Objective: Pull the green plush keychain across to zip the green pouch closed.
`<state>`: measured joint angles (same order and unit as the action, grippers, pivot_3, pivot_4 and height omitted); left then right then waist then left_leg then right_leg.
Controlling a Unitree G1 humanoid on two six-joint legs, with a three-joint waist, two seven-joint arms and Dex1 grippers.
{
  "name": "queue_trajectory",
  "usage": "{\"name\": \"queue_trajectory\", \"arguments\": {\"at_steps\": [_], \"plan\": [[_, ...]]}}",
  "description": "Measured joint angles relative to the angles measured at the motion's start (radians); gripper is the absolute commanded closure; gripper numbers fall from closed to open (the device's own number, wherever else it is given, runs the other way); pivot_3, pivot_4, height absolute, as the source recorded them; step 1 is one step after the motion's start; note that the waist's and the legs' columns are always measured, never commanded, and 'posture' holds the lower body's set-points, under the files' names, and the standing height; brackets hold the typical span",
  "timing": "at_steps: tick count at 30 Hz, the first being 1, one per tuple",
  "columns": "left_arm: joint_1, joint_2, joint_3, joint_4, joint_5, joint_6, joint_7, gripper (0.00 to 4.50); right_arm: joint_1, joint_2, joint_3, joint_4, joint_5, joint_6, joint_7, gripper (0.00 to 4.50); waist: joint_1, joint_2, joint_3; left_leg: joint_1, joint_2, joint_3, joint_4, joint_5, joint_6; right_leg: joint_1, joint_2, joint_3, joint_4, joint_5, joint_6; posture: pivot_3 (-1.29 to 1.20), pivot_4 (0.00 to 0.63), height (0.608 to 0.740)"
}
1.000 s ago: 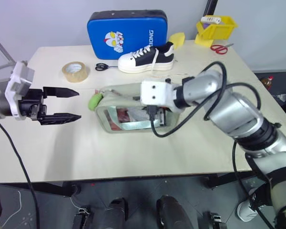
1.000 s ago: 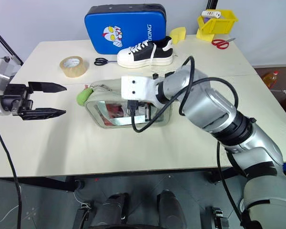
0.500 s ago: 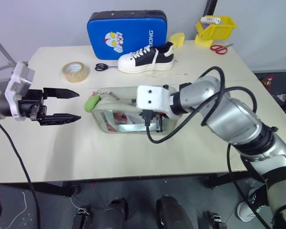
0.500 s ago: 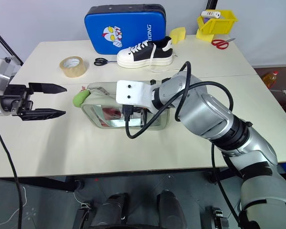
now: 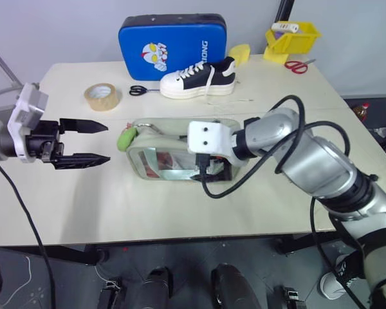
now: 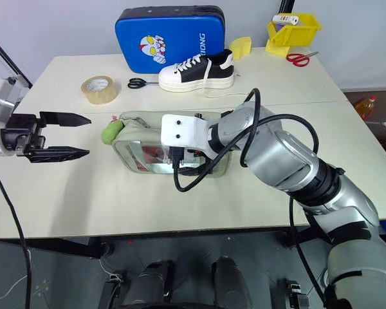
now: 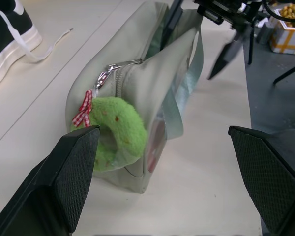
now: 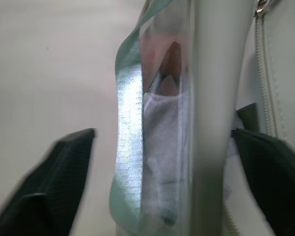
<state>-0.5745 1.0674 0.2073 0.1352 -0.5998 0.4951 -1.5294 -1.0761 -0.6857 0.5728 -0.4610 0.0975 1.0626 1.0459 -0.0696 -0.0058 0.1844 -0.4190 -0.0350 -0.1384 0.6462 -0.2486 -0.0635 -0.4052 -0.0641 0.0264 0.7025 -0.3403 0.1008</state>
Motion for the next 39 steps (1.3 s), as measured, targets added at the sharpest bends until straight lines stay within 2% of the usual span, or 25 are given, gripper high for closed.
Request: {"name": "queue_trajectory", "arguments": {"at_steps": [16,25,28,30,32,38,39], "plan": [[-0.062,-0.013,-0.034,0.03,0.003,-0.005,-0.011,0.0,-0.048,-0.003,-0.318,0.116,0.24,0.022,0.042,0.02,0.0,0.0,0.0,0.0,0.0,0.0,0.0,0.0,0.0,0.0,0.0,0.0,0.0,0.0,0.0,0.0,0.15,0.74],[-0.101,-0.041,-0.044,0.052,0.021,-0.024,-0.013,0.0,0.172,-0.188,-0.384,0.112,0.237,-0.175,0.066,0.02,0.002,0.0,0.0,0.0,-0.001,0.003,0.001,0.0,0.0,0.002,0.0,-0.001,0.0,0.0,0.0,0.0,0.15,0.74],[-0.111,-0.053,-0.06,0.06,0.025,-0.026,-0.016,0.0,0.234,-0.205,-0.386,0.114,0.217,-0.247,0.06,0.02,-0.003,0.0,0.0,0.001,0.0,0.004,0.0,0.0,0.0,0.002,0.001,-0.001,0.0,0.0,0.0,0.0,0.15,0.74],[-0.116,-0.061,-0.074,0.063,0.026,-0.028,-0.017,0.0,0.259,-0.204,-0.368,0.124,0.191,-0.297,0.054,0.51,-0.002,0.0,0.0,0.001,0.0,0.004,0.0,0.0,0.0,0.001,0.001,-0.001,0.001,0.0,0.0,0.0,0.15,0.74],[-0.132,-0.07,-0.079,0.07,0.031,-0.028,-0.019,0.0,0.275,-0.194,-0.353,0.146,0.169,-0.334,0.04,1.29,0.0,0.0,0.0,0.001,0.0,0.004,0.001,0.0,0.0,0.002,0.001,-0.001,0.001,0.0,0.0,0.0,0.15,0.74],[-0.192,-0.111,-0.123,0.13,0.069,-0.055,-0.023,0.0,0.276,-0.155,-0.347,0.192,0.142,-0.374,0.019,4.44,0.001,0.0,0.0,0.001,-0.001,0.003,0.001,0.0,0.0,0.002,0.0,-0.001,0.001,0.0,0.0,0.0,0.15,0.74],[-0.2,-0.115,-0.133,0.147,0.079,-0.064,-0.023,0.0,0.276,-0.154,-0.346,0.194,0.141,-0.378,0.019,4.48,0.001,0.0,0.0,0.001,-0.001,0.003,0.001,0.0,0.0,0.002,0.0,-0.001,0.0,0.0,0.0,0.0,0.15,0.74]]}}
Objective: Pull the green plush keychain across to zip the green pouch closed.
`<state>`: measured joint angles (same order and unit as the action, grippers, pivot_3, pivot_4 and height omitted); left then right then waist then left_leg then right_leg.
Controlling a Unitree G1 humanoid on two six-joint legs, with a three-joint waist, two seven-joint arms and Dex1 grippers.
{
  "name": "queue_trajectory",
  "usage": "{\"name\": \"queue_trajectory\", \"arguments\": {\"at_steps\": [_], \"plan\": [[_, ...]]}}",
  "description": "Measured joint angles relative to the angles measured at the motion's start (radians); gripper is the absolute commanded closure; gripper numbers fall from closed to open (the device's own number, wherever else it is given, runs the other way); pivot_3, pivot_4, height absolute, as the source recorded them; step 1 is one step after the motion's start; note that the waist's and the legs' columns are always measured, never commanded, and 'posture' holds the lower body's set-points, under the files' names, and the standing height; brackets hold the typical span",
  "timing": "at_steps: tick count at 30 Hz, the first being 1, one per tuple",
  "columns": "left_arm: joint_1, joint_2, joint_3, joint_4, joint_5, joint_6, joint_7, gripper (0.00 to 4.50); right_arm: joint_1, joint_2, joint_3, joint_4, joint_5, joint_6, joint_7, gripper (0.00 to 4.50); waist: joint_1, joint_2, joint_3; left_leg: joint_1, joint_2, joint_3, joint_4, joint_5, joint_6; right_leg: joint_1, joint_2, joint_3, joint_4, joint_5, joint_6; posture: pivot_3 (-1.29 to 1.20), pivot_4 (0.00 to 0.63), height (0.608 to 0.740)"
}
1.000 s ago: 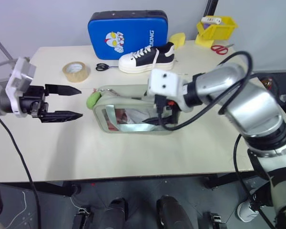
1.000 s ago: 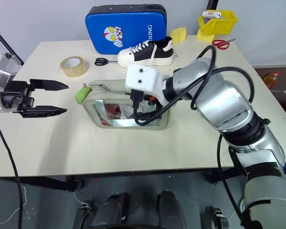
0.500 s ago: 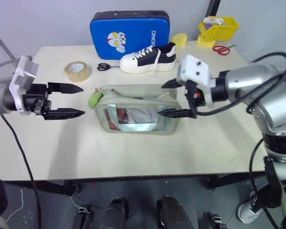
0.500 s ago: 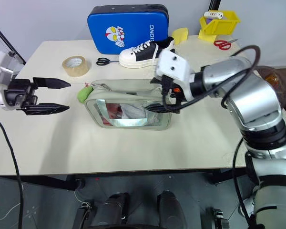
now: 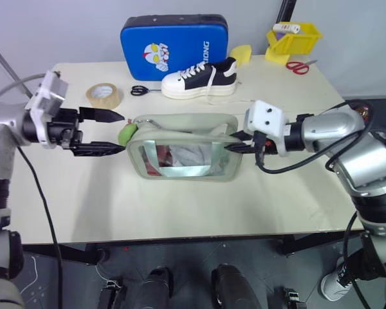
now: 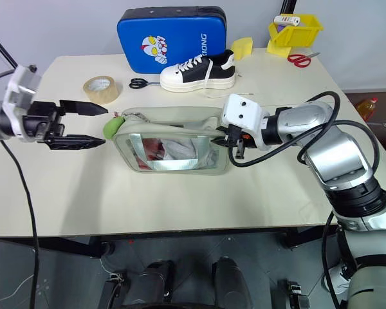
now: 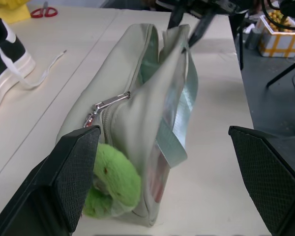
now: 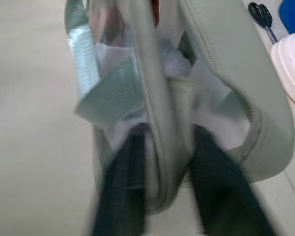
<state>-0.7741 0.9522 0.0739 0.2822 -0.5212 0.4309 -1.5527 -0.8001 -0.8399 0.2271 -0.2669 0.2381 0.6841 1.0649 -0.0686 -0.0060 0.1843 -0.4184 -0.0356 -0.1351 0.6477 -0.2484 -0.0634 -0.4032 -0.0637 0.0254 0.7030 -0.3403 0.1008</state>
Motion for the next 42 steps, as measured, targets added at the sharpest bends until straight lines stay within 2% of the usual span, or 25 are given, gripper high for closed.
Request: {"name": "queue_trajectory", "arguments": {"at_steps": [7,13,16,22,23,32,34,37,39,42], "plan": [[-0.129,-0.029,-0.058,0.175,0.128,-0.108,0.025,0.0,0.001,0.002,0.001,0.015,-0.001,-0.016,0.01,4.48,-0.001,0.0,0.0,0.0,0.0,0.0,0.0,0.0,0.0,0.0,0.0,0.0,0.0,0.0,0.0,0.0,0.15,0.74],[-0.082,-0.039,-0.085,0.207,0.189,-0.148,0.012,0.0,0.001,0.002,0.001,0.015,-0.003,-0.016,0.013,4.48,-0.001,0.0,0.0,0.0,0.0,-0.001,0.0,0.0,-0.001,0.0,0.0,0.0,0.0,0.0,0.0,0.0,0.15,0.74],[-0.056,-0.039,-0.091,0.208,0.217,-0.165,0.026,0.93,0.001,0.002,0.001,0.015,-0.005,-0.014,0.011,4.5,0.0,0.0,0.0,0.0,0.0,-0.001,0.0,0.0,-0.001,0.0,0.0,0.0,0.0,0.0,0.0,0.0,0.15,0.74],[-0.056,-0.051,-0.092,0.235,0.253,-0.202,0.056,4.06,0.0,0.003,0.001,0.015,0.001,-0.003,0.009,4.5,0.0,0.0,0.0,0.0,0.0,-0.001,0.0,0.0,0.0,0.0,0.0,0.0,0.0,0.0,0.0,0.0,0.15,0.74],[-0.056,-0.052,-0.092,0.236,0.253,-0.202,0.056,4.45,0.0,0.003,0.001,0.015,0.002,-0.002,0.009,4.5,-0.001,0.0,0.0,0.0,0.0,-0.001,0.0,0.0,0.0,0.0,0.0,0.0,0.0,0.0,0.0,0.0,0.15,0.74],[-0.062,-0.052,-0.085,0.224,0.223,-0.177,0.022,4.45,0.0,0.005,0.0,0.014,0.003,0.01,0.006,4.5,-0.001,0.0,0.0,0.0,0.0,-0.001,0.0,0.0,0.0,0.0,0.0,0.0,0.0,0.0,0.0,0.0,0.15,0.74],[-0.095,-0.046,-0.077,0.208,0.19,-0.142,-0.017,4.45,-0.002,0.006,0.0,0.014,0.003,0.015,0.004,4.5,-0.001,0.0,0.0,0.0,0.0,-0.001,0.0,0.0,0.0,0.0,0.0,-0.001,0.0,0.0,0.0,0.0,0.15,0.74],[-0.236,-0.051,-0.045,0.19,0.131,-0.076,-0.029,4.45,-0.008,0.011,-0.001,0.015,0.003,0.02,0.003,4.5,0.0,-0.001,0.0,-0.001,0.0,-0.001,0.001,0.0,-0.001,0.0,0.0,-0.001,0.0,0.0,0.0,0.0,0.15,0.74],[-0.298,-0.072,-0.033,0.149,0.109,-0.06,-0.027,4.45,-0.009,0.019,0.001,0.016,0.002,0.02,0.003,4.5,0.0,0.0,0.0,0.0,-0.001,-0.001,0.001,0.0,-0.001,0.001,-0.001,-0.001,0.0,0.0,0.0,0.0,0.15,0.74],[-0.288,-0.141,-0.061,0.114,0.104,-0.042,-0.009,4.45,-0.011,0.031,0.005,0.019,0.0,0.021,0.003,4.5,-0.001,0.001,-0.001,0.003,0.0,-0.001,0.0,0.001,-0.001,0.003,0.0,-0.001,0.0,0.0,0.0,0.0,0.15,0.74]]}}
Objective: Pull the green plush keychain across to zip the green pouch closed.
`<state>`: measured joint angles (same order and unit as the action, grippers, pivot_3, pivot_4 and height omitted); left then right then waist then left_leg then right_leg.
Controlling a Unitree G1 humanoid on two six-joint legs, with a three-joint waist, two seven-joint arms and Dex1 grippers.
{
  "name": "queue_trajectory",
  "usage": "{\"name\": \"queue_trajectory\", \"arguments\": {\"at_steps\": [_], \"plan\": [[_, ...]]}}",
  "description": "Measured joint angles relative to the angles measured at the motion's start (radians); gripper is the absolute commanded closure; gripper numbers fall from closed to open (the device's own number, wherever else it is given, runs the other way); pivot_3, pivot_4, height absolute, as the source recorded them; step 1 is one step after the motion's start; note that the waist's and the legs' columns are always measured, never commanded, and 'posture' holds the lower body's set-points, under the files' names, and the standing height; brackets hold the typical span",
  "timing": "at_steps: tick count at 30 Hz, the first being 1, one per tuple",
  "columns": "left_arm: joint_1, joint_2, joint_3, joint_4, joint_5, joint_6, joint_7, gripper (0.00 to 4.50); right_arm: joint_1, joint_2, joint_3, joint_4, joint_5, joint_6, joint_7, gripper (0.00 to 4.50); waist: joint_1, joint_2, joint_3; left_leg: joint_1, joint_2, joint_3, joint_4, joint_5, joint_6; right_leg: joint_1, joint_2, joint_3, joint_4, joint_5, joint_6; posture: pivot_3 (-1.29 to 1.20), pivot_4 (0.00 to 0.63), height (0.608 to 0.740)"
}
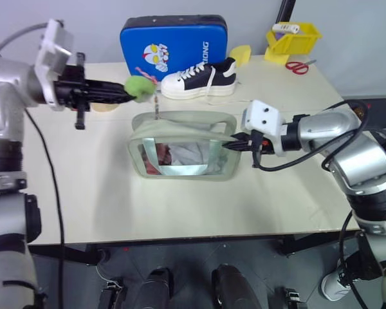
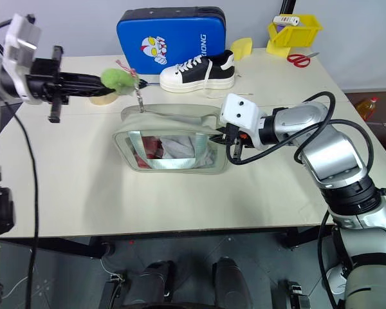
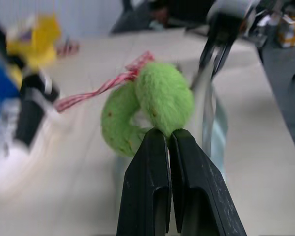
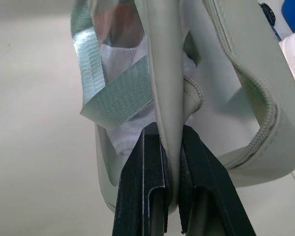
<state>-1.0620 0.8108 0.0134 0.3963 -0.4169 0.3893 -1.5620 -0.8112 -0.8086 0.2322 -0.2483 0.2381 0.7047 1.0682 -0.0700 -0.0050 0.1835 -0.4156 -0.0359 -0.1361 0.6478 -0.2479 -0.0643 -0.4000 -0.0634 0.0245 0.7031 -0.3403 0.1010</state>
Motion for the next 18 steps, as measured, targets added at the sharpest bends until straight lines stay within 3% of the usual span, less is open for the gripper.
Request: {"name": "queue_trajectory", "arguments": {"at_steps": [3,5,7,13,18], "plan": [[0.038,-0.055,-0.045,-0.023,0.003,0.033,0.016,4.45,-0.001,0.003,0.0,0.0,-0.001,0.001,0.0,4.5,-0.002,0.0,0.0,0.0,0.0,0.0,0.0,0.0,0.0,0.0,0.0,0.0,0.0,0.0,0.0,0.0,0.15,0.74],[0.048,-0.062,-0.075,-0.041,0.017,0.044,0.02,3.84,-0.002,0.003,0.0,0.0,-0.002,0.004,0.0,4.5,-0.002,-0.001,0.0,0.0,0.0,0.0,0.0,0.0,0.0,0.0,0.0,0.0,0.0,0.0,0.0,0.0,0.15,0.74],[0.05,-0.063,-0.1,-0.047,0.045,0.034,0.027,3.08,-0.003,0.003,0.0,0.0,-0.003,0.006,-0.002,4.5,0.0,-0.001,0.0,0.0,0.0,0.0,0.0,0.0,-0.001,0.0,0.0,0.0,0.0,0.0,0.0,0.0,0.15,0.74],[0.049,-0.051,-0.117,-0.039,0.079,0.025,0.037,0.17,-0.007,0.006,0.0,0.0,-0.001,0.017,-0.009,4.5,0.0,-0.001,0.0,0.0,0.0,0.0,0.0,0.0,0.0,0.0,0.0,0.0,0.0,0.0,0.0,0.0,0.15,0.74],[0.03,0.041,-0.093,-0.011,0.079,0.015,0.013,0.03,-0.012,0.012,0.0,-0.001,0.002,0.03,-0.014,4.5,-0.002,-0.001,0.0,0.0,0.0,0.0,0.0,0.0,0.0,-0.001,0.0,0.0,0.0,0.0,0.0,0.0,0.15,0.74]]}}
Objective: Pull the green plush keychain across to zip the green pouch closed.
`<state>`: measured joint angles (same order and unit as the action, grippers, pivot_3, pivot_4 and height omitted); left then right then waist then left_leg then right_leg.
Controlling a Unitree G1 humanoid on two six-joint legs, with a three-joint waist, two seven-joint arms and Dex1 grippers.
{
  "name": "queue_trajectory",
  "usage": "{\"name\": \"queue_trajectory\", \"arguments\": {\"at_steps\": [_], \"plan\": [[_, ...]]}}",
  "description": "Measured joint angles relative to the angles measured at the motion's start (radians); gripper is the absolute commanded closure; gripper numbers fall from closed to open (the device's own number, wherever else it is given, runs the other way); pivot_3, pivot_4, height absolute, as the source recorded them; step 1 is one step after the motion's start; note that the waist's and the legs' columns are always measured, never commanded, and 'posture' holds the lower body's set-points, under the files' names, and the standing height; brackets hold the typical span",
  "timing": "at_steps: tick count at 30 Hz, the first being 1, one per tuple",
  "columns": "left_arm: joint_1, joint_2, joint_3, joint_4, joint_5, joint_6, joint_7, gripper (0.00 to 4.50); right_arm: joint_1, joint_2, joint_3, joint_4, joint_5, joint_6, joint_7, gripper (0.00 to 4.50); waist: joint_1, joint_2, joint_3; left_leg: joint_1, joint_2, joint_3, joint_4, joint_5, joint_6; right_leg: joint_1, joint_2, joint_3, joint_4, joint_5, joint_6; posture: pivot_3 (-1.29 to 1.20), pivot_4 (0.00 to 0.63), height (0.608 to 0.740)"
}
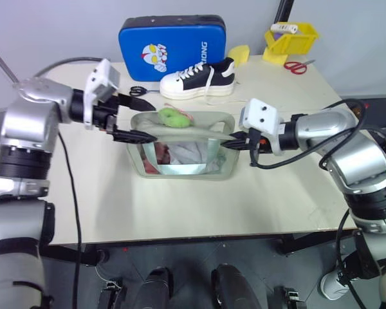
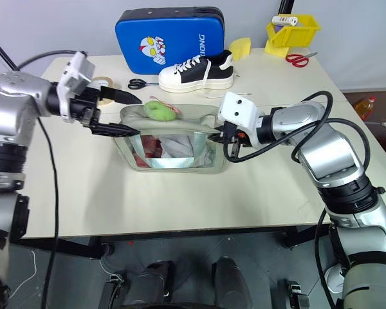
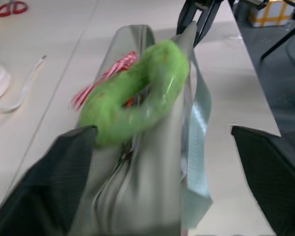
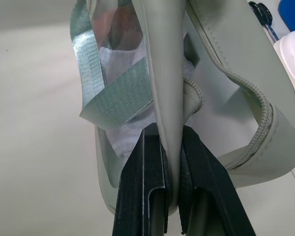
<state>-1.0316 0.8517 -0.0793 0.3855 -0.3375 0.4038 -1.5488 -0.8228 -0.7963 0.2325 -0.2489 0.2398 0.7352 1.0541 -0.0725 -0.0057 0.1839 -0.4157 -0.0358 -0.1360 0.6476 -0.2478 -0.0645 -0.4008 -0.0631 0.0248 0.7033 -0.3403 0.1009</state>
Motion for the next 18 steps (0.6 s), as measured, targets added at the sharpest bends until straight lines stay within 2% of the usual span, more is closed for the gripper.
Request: {"name": "queue_trajectory", "arguments": {"at_steps": [4,7,8,11,14,15,17,18], "plan": [[0.052,0.105,0.046,-0.034,-0.037,0.002,-0.05,0.03,-0.003,0.003,0.0,0.0,0.001,0.007,-0.002,4.5,0.003,0.0,0.0,0.0,0.0,0.0,0.0,0.0,0.0,0.0,-0.001,0.0,0.0,0.0,0.0,0.0,0.15,0.74],[0.128,0.107,0.054,-0.062,-0.032,-0.002,-0.045,0.03,-0.003,0.003,0.0,0.0,0.002,0.008,-0.002,4.5,0.005,0.0,0.0,0.001,0.0,0.0,0.0,0.0,0.0,0.002,-0.001,0.0,0.0,0.0,0.0,0.0,0.15,0.74],[0.157,0.09,0.05,-0.065,-0.019,-0.005,-0.025,0.26,-0.003,0.002,0.0,0.0,0.002,0.009,-0.002,4.5,0.008,0.0,0.0,0.001,0.0,-0.001,0.0,0.0,0.0,0.003,-0.001,0.0,0.0,0.0,0.0,0.0,0.15,0.74],[0.202,0.031,0.01,-0.066,0.029,-0.027,0.038,1.23,-0.01,0.003,0.0,0.0,0.007,0.014,0.0,4.5,0.014,-0.001,0.001,0.001,0.0,-0.001,0.001,0.0,0.0,0.003,-0.001,-0.001,0.0,0.0,0.0,0.0,0.15,0.74],[0.218,0.023,-0.005,-0.073,0.066,-0.058,0.076,2.93,-0.01,0.001,-0.001,0.001,0.012,0.02,0.003,4.5,0.013,-0.001,0.001,0.001,0.0,-0.001,0.0,0.0,0.0,0.002,-0.001,0.0,-0.001,0.0,0.0,0.0,0.15,0.74],[0.219,0.018,-0.005,-0.075,0.072,-0.067,0.086,3.31,-0.01,0.0,-0.003,0.001,0.016,0.024,0.004,4.5,0.012,-0.001,0.001,0.001,0.0,-0.001,0.0,0.0,0.0,0.002,-0.001,0.0,-0.001,0.0,0.0,0.0,0.15,0.74],[0.22,0.009,-0.005,-0.075,0.08,-0.07,0.098,4.4,-0.01,-0.003,-0.009,0.001,0.022,0.033,0.004,4.5,0.011,-0.001,0.001,0.001,0.0,-0.001,0.0,0.0,0.0,0.002,-0.001,0.0,-0.001,0.0,0.0,0.0,0.15,0.74],[0.22,0.007,-0.005,-0.076,0.081,-0.071,0.1,4.46,-0.011,-0.003,-0.011,0.0,0.026,0.039,0.005,4.5,0.011,-0.001,0.001,0.001,0.0,-0.001,0.0,0.0,0.0,0.002,-0.001,0.0,-0.001,0.0,0.0,0.0,0.15,0.74]]}}
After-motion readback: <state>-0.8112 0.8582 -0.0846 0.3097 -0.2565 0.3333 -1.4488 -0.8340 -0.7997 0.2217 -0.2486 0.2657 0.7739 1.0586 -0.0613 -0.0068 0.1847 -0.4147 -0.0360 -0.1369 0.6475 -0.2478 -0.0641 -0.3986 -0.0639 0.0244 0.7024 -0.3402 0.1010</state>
